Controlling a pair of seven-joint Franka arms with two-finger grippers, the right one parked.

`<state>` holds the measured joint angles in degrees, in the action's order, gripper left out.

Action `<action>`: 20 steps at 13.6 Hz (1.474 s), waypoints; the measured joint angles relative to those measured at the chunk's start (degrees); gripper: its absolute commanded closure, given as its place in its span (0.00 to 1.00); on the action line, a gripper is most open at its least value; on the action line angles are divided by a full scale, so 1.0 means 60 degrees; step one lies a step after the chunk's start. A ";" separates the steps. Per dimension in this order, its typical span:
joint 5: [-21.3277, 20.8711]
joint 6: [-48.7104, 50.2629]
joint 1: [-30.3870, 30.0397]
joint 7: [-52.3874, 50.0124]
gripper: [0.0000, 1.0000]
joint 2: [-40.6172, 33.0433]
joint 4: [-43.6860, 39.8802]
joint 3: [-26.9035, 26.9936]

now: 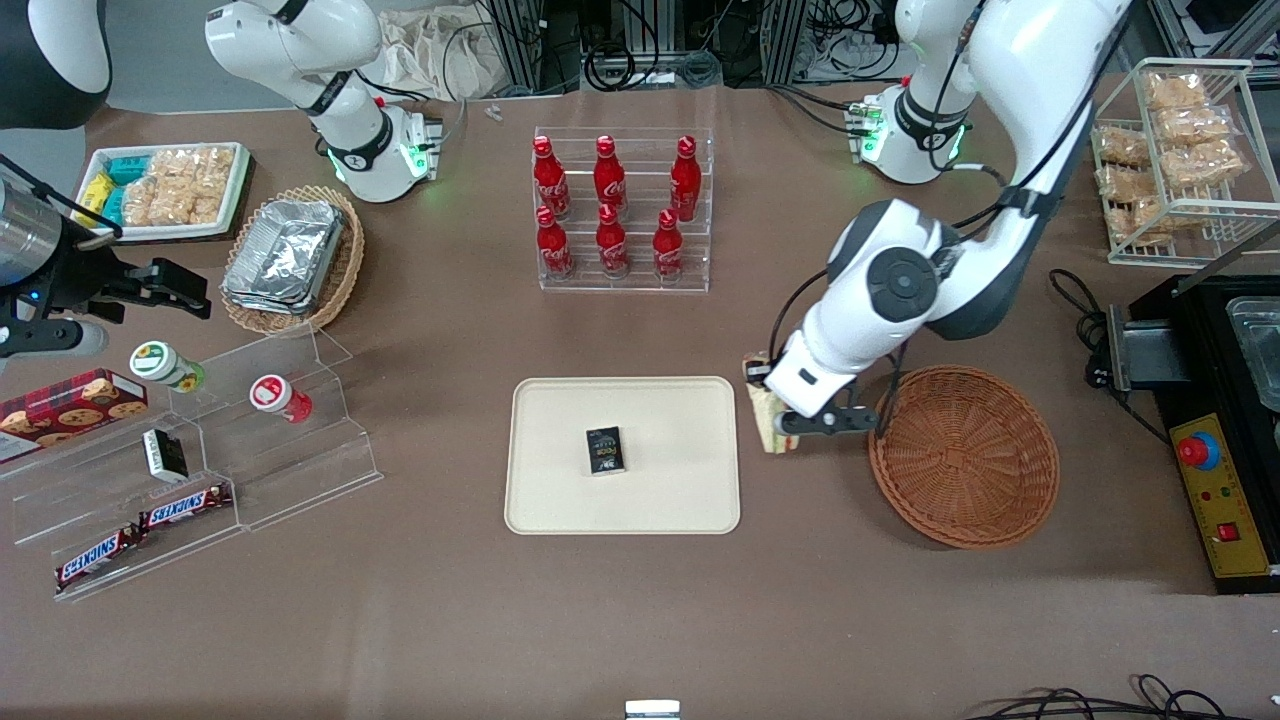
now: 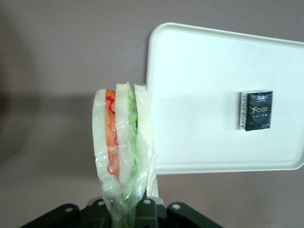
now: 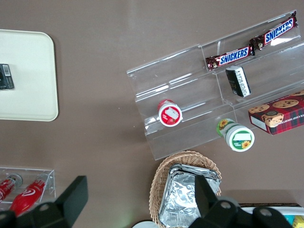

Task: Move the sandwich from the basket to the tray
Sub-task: 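Carry the sandwich with the left gripper over to the cream tray, then lower the sandwich onto the tray beside the black packet and open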

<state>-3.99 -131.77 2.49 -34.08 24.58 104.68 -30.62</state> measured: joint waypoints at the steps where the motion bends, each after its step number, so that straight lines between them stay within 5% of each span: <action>1: -0.0528 -0.0372 0.0183 -0.0041 1.00 0.0306 0.0000 -0.0003; 7: -0.1565 -0.1070 0.0661 -0.0402 1.00 0.1640 -0.0746 0.0002; 12: -0.3246 -0.1070 0.0713 -0.1396 1.00 0.2454 -0.1167 0.0009; 20: -0.3327 -0.1478 0.0727 -0.1546 1.00 0.2833 -0.1411 -0.0001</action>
<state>-23.95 -140.63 6.85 -43.36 41.57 96.21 -30.62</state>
